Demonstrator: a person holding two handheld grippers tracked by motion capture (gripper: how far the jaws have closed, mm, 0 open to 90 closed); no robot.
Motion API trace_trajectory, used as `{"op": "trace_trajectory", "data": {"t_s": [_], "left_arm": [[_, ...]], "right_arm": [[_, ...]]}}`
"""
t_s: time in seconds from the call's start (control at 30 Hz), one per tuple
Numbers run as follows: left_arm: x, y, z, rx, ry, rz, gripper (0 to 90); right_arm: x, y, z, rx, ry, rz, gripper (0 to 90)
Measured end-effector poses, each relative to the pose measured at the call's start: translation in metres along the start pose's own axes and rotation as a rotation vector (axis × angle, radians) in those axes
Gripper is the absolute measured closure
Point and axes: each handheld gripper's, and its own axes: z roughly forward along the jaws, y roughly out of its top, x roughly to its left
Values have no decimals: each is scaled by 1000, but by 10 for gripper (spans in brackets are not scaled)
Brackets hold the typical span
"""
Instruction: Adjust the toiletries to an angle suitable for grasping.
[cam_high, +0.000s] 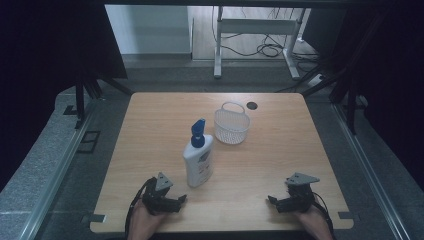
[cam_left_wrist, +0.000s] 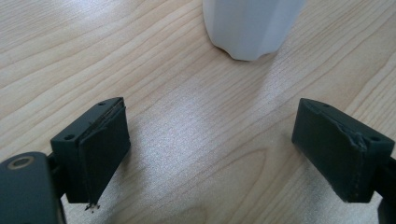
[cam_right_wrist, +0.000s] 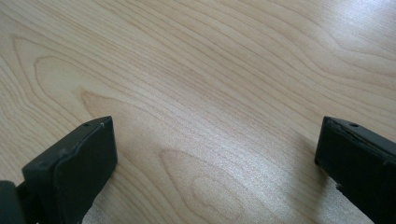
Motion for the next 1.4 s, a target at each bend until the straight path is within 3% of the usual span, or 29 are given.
{"op": "trace_trajectory", "data": {"t_s": [0.9, 1.4], "left_arm": [[0, 0, 0, -1, 1, -3, 110], [2, 6, -9, 8, 5, -34, 338]], "right_arm": [[0, 0, 0, -1, 1, 0, 0], [0, 0, 0, -2, 2, 1, 0]]}}
